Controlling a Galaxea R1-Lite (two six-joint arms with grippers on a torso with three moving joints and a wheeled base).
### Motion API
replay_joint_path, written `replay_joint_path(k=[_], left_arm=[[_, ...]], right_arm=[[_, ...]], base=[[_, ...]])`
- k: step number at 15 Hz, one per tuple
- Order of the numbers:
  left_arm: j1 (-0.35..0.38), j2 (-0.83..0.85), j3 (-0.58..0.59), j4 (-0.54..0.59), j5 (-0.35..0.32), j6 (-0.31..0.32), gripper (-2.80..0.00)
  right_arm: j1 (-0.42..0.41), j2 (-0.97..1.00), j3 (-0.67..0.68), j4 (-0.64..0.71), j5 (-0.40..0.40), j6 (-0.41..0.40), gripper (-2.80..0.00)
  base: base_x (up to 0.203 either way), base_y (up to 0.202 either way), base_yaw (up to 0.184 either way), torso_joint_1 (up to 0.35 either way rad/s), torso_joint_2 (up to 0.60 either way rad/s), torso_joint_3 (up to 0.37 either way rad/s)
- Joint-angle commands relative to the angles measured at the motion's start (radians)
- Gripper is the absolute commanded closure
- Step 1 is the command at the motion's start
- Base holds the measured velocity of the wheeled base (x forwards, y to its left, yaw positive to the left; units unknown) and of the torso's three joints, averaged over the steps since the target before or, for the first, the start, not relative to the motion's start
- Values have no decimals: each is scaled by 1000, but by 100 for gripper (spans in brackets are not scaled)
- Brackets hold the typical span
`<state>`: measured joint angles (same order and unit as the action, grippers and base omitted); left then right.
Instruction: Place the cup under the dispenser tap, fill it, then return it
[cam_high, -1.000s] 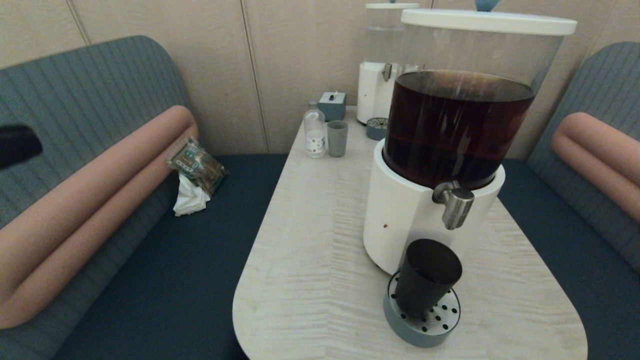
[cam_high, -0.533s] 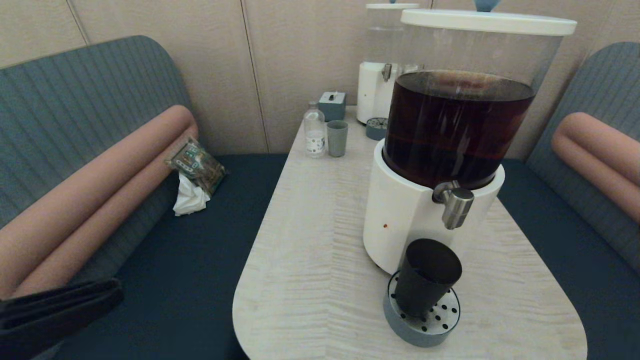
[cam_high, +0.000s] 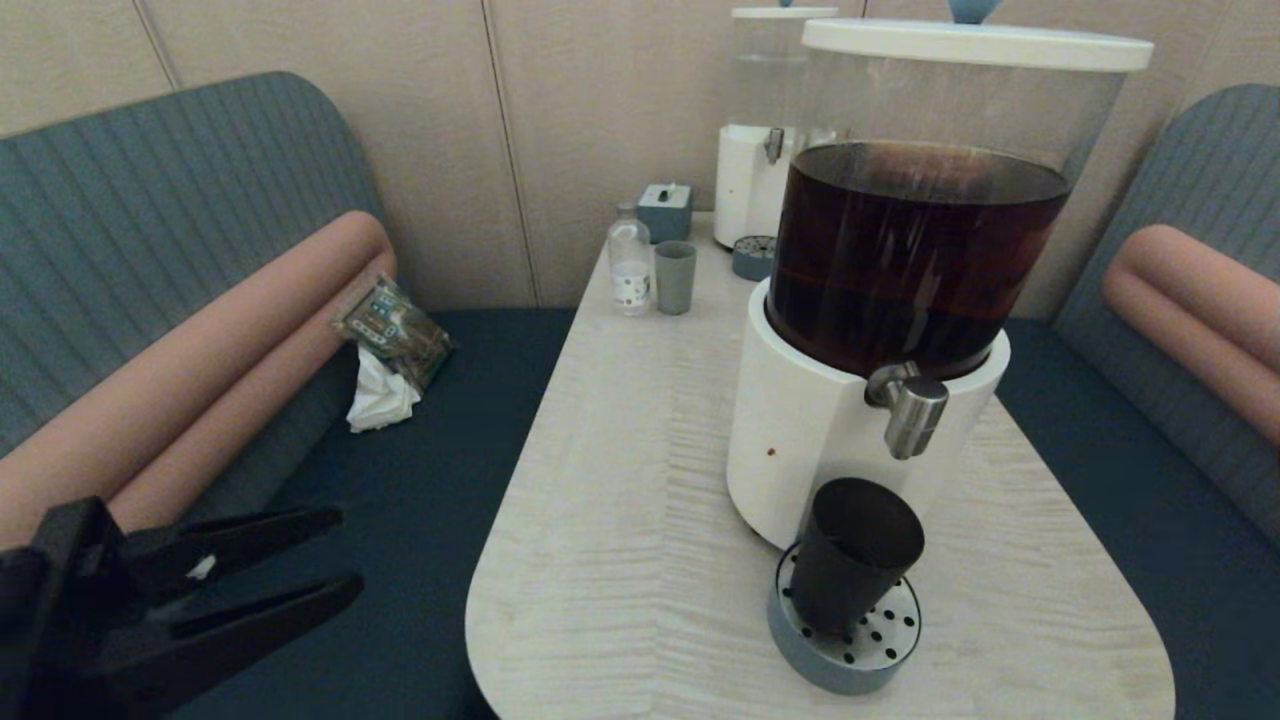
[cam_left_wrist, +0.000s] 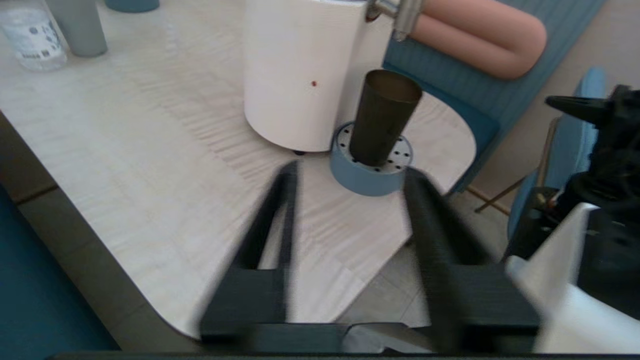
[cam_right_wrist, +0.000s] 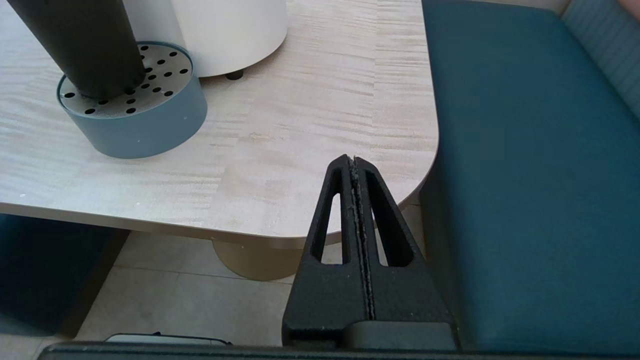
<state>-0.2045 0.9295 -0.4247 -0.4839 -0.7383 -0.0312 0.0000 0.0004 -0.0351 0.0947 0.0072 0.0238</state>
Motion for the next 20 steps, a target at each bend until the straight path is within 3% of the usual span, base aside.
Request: replay_joint_path(k=[1, 5, 8, 15, 20], left_arm=[[-4, 147, -3, -66, -13, 4, -280], [-17, 348, -6, -227, -41, 48, -280], [-68, 484, -38, -338, -55, 69, -280], [-138, 825, -200, -484, -63, 119, -280], [-221, 885, -232, -522, -65, 155, -280]], right_arm=[[0, 0, 0, 0, 0, 0, 0], [0, 1, 0, 0, 0, 1, 0], [0, 0, 0, 0, 0, 1, 0], [0, 1, 0, 0, 0, -1, 0], [0, 1, 0, 0, 0, 0, 0]], base=[[0, 0, 0, 0, 0, 0], [0, 0, 0, 0, 0, 0], [0, 0, 0, 0, 0, 0], [0, 0, 0, 0, 0, 0], [0, 0, 0, 0, 0, 0]])
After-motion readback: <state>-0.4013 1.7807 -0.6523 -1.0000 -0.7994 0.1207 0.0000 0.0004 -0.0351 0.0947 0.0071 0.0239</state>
